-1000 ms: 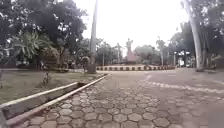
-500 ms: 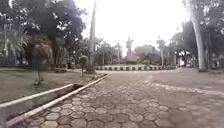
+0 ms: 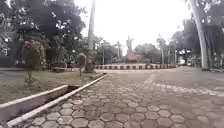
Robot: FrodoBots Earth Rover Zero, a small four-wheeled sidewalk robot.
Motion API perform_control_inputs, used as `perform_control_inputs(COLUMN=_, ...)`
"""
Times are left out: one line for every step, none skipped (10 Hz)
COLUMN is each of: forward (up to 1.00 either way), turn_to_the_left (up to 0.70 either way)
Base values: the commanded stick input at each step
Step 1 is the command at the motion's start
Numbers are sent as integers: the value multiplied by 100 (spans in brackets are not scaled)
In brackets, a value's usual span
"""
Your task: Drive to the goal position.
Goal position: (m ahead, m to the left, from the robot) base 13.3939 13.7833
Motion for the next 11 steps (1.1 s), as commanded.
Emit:
perform_control_inputs(forward=70, turn_to_the_left=0)
perform_control_inputs(forward=70, turn_to_the_left=0)
perform_control_inputs(forward=70, turn_to_the_left=0)
perform_control_inputs(forward=70, turn_to_the_left=0)
perform_control_inputs(forward=70, turn_to_the_left=0)
perform_control_inputs(forward=70, turn_to_the_left=0)
perform_control_inputs(forward=70, turn_to_the_left=0)
perform_control_inputs(forward=70, turn_to_the_left=0)
perform_control_inputs(forward=70, turn_to_the_left=0)
perform_control_inputs(forward=70, turn_to_the_left=0)
perform_control_inputs(forward=70, turn_to_the_left=0)
